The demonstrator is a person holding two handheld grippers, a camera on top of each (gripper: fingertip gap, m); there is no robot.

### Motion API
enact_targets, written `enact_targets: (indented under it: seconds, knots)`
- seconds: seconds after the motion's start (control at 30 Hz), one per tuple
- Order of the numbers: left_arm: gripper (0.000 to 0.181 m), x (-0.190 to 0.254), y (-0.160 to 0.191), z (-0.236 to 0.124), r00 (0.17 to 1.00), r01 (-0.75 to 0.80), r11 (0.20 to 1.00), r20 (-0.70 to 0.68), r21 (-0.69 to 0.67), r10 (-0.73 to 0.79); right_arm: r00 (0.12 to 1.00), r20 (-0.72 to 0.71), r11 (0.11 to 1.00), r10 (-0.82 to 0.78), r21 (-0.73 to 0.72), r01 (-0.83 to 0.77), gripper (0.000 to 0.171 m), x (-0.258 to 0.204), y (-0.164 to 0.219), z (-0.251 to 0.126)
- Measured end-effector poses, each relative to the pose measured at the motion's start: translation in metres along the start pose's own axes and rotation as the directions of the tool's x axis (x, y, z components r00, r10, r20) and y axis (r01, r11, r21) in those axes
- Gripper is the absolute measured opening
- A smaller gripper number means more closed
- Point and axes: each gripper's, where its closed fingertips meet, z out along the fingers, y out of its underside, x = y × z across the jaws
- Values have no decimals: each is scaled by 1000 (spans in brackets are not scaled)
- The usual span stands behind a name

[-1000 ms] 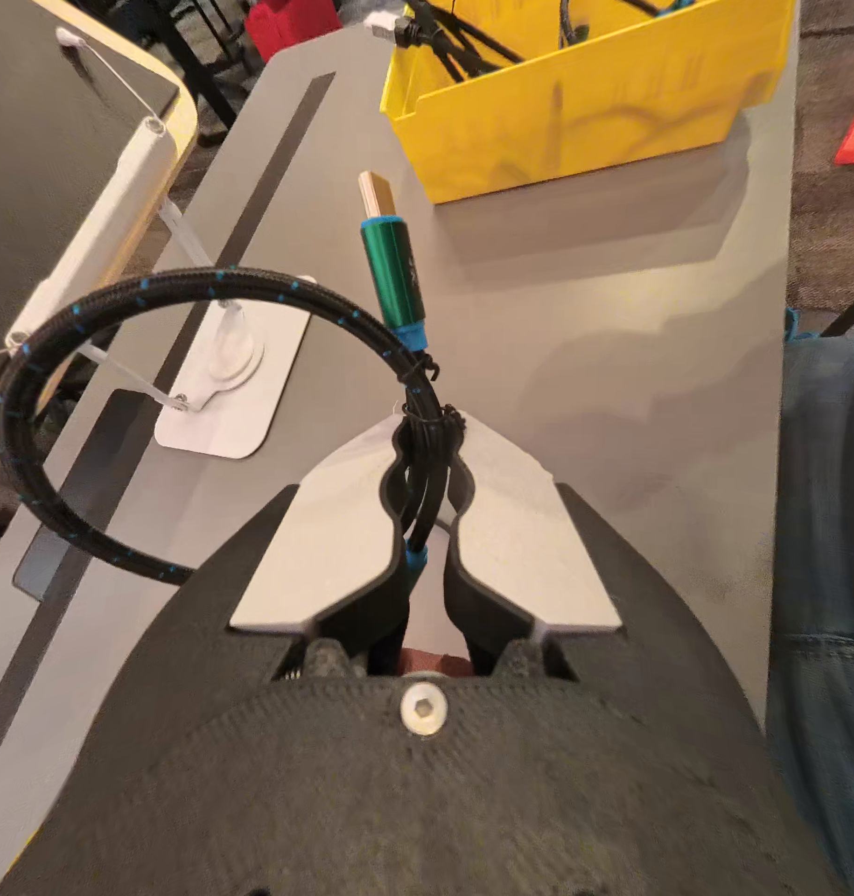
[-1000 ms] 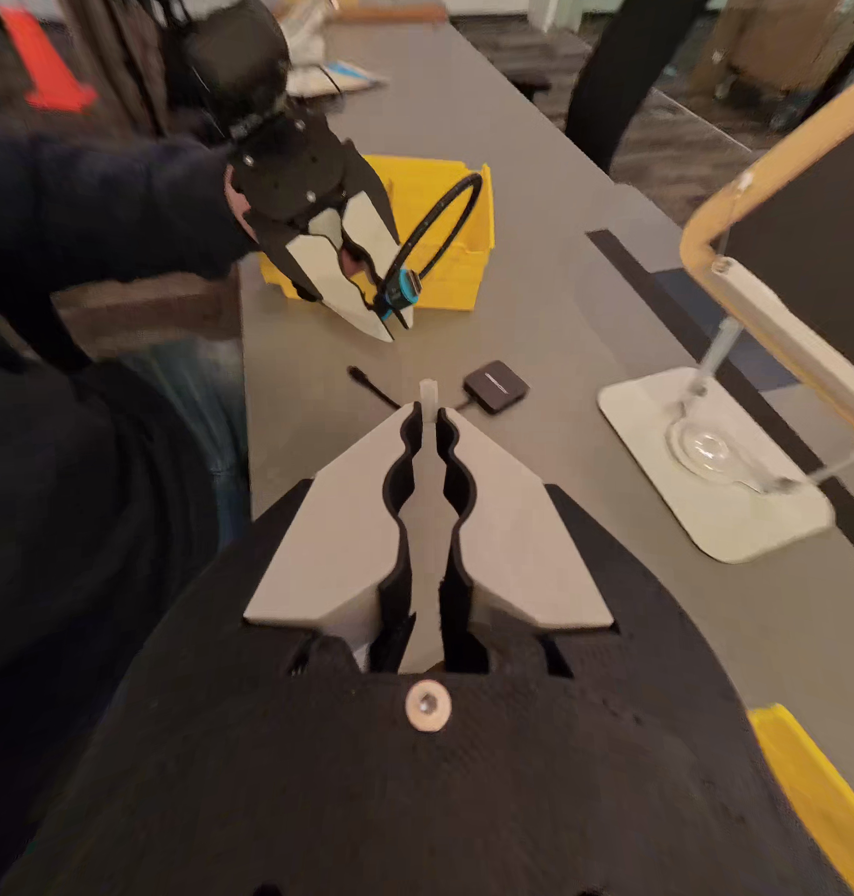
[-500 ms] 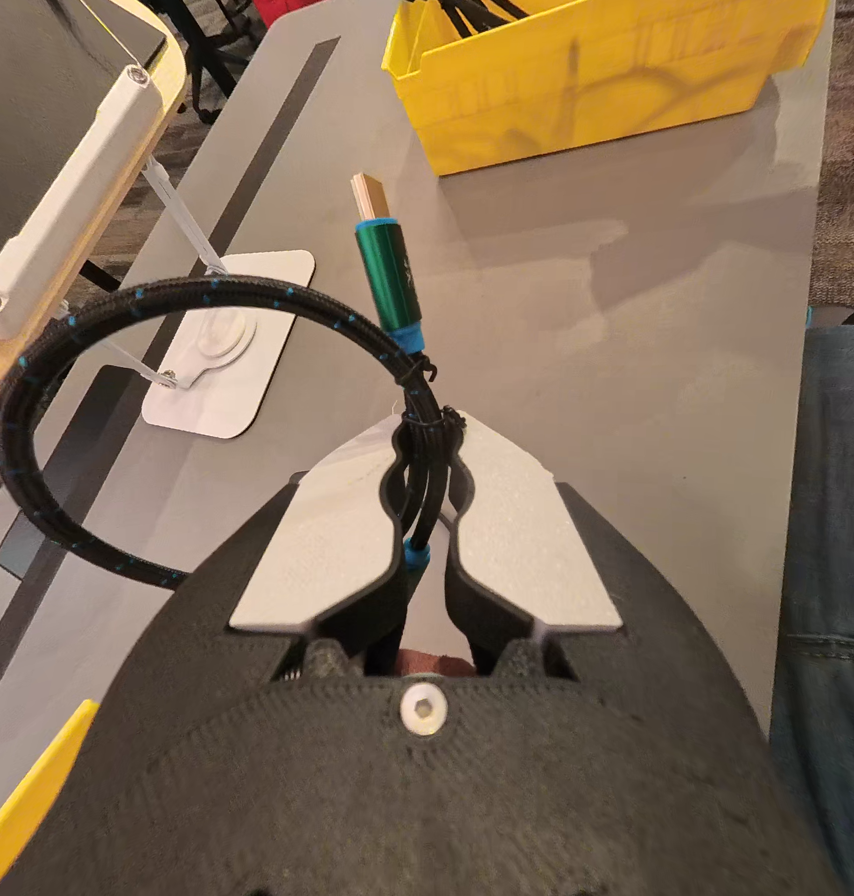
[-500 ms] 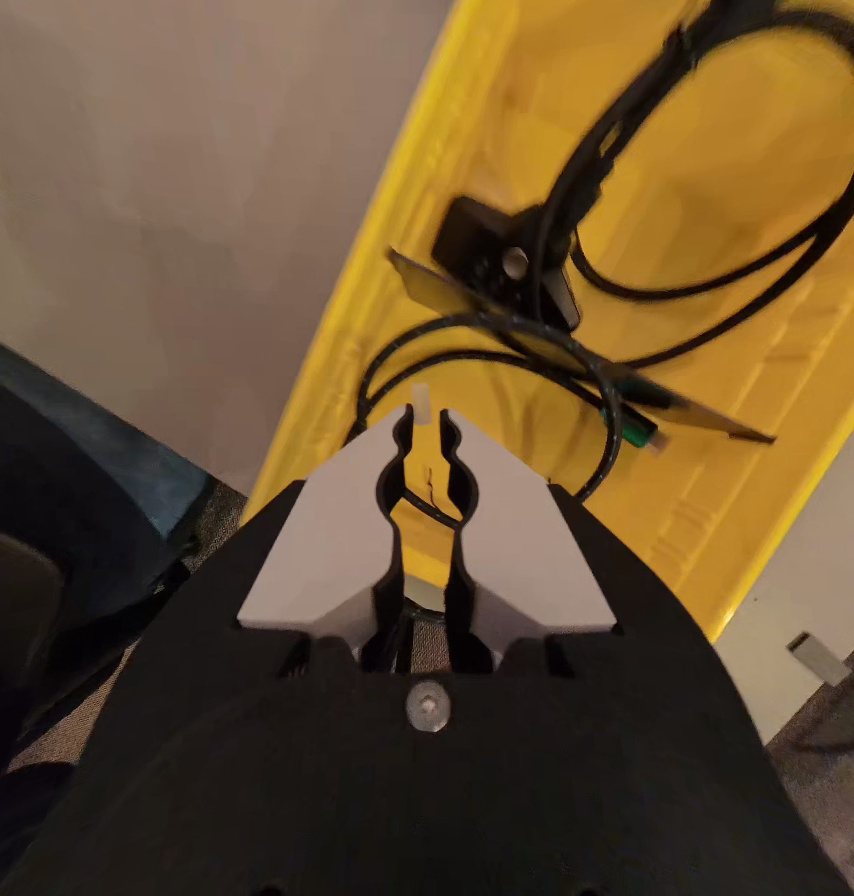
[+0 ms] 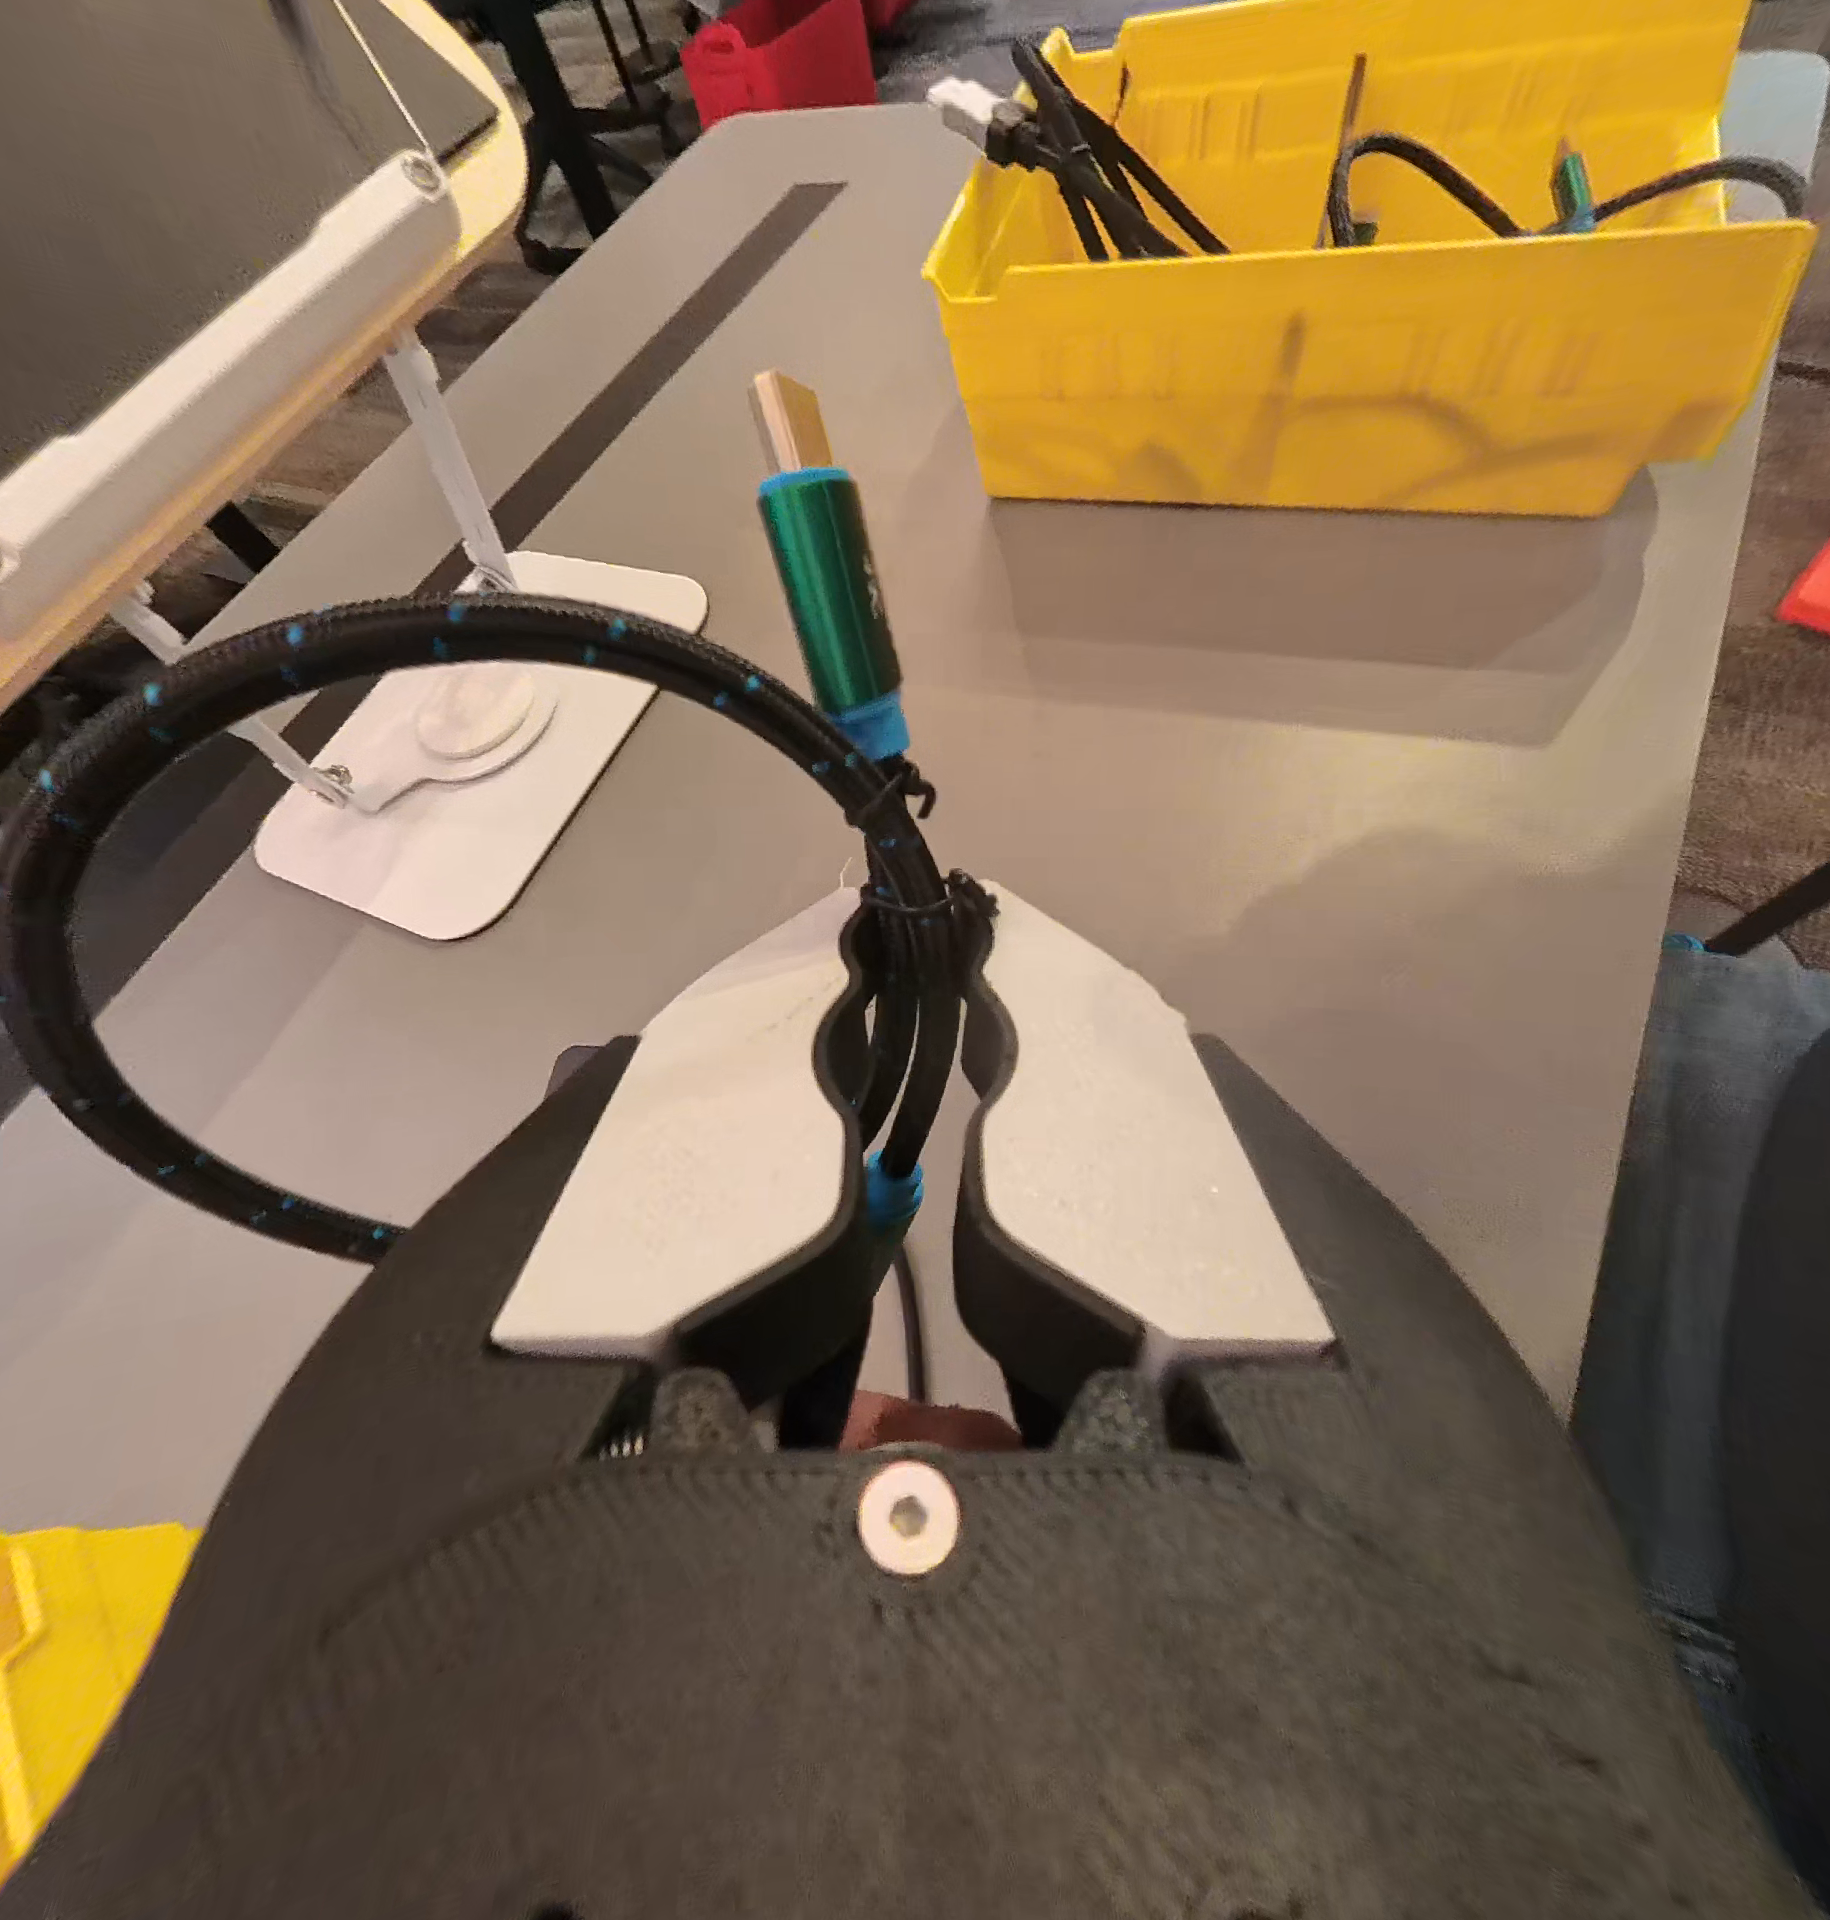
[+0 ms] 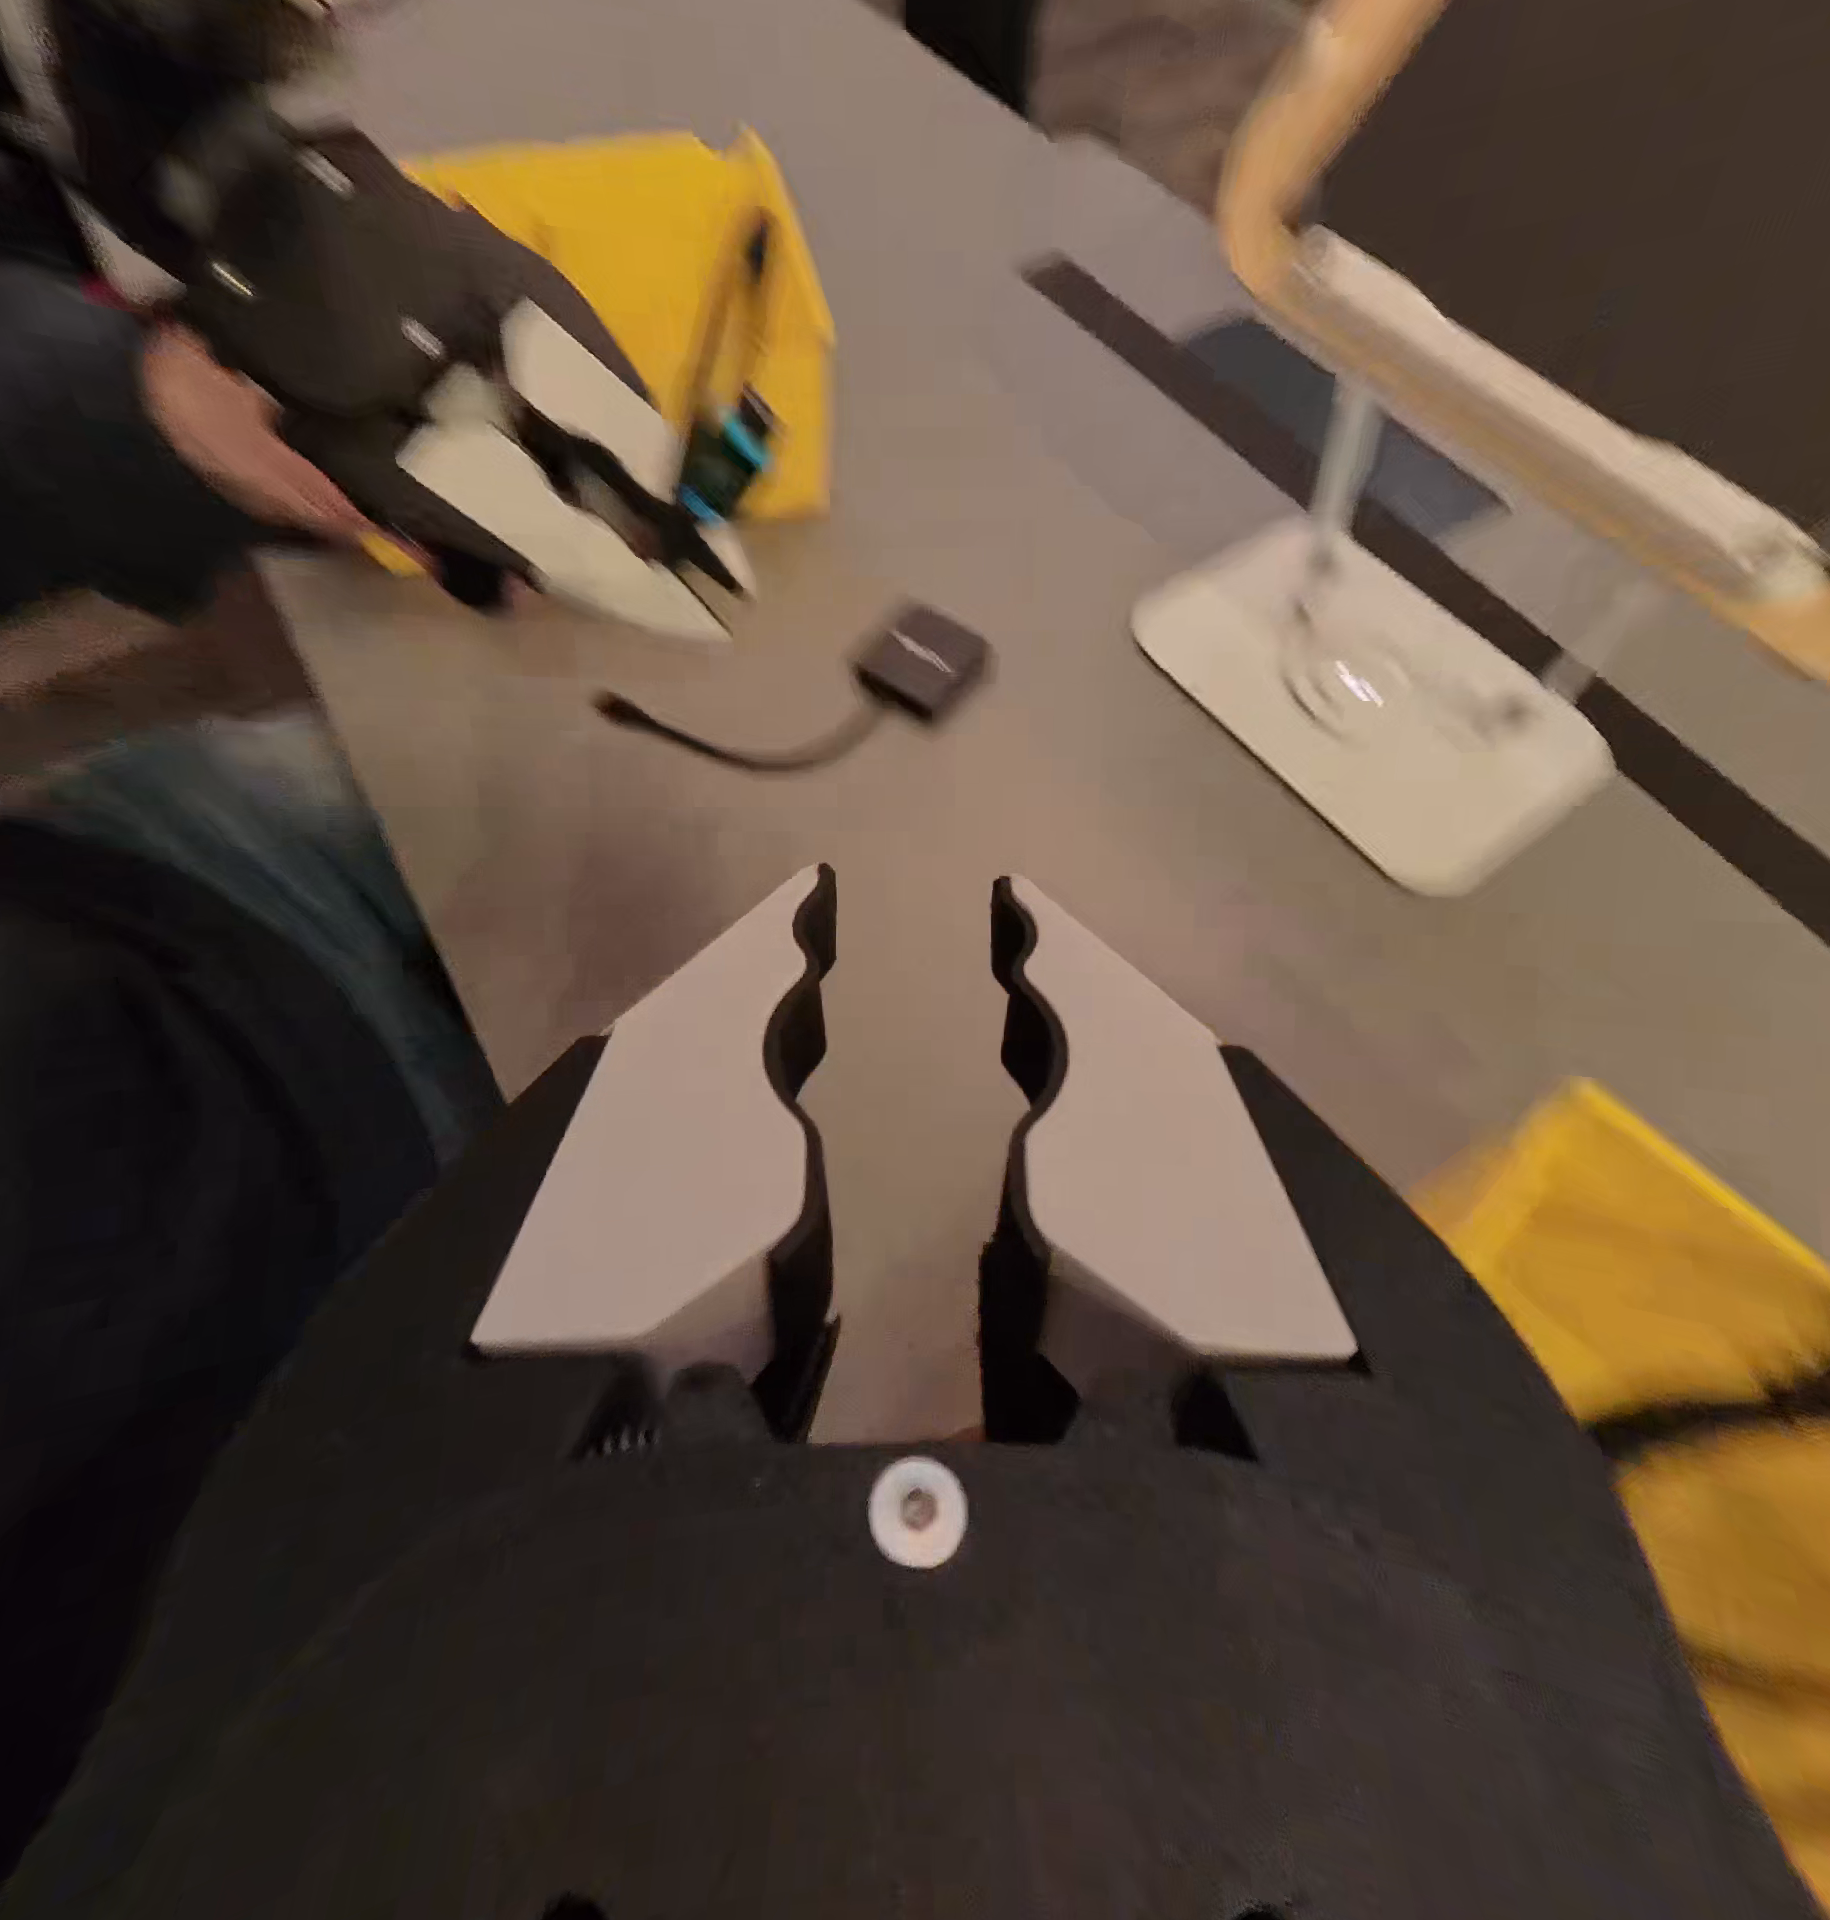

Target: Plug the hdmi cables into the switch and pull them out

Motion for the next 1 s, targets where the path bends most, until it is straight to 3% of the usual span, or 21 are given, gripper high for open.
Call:
enact_targets:
  seconds: [0.1, 0.23, 0.37, 0.53, 0.73, 1.0]
  knots:
    - [12, -2, -10, -5, 998, -26, 999, 61, 35, 24, 993, 118, 984, -27, 176, 6, 21, -41, -40, 39]
    - [12, -1, -25, -12, 992, -66, 991, 119, 117, 52, 974, 225, 978, 39, 191, -83, 26, -58, -44, 81]
    - [12, -3, -35, -17, 980, -116, 979, 182, 165, 85, 973, 220, 966, 65, 229, -117, 30, -62, -44, 98]
    - [12, 3, -42, -18, 958, -202, 965, 238, 168, 159, 966, 235, 930, 113, 317, -186, 27, -64, -55, 99]
    - [13, 7, -50, -19, 943, -237, 954, 278, 183, 181, 879, 434, 824, 200, 411, -390, 14, -70, -68, 88]
    - [13, 19, -66, -26, 989, -81, 949, 139, 306, 40, 782, 597, 693, 181, 486, -532, 10, -76, -82, 71]
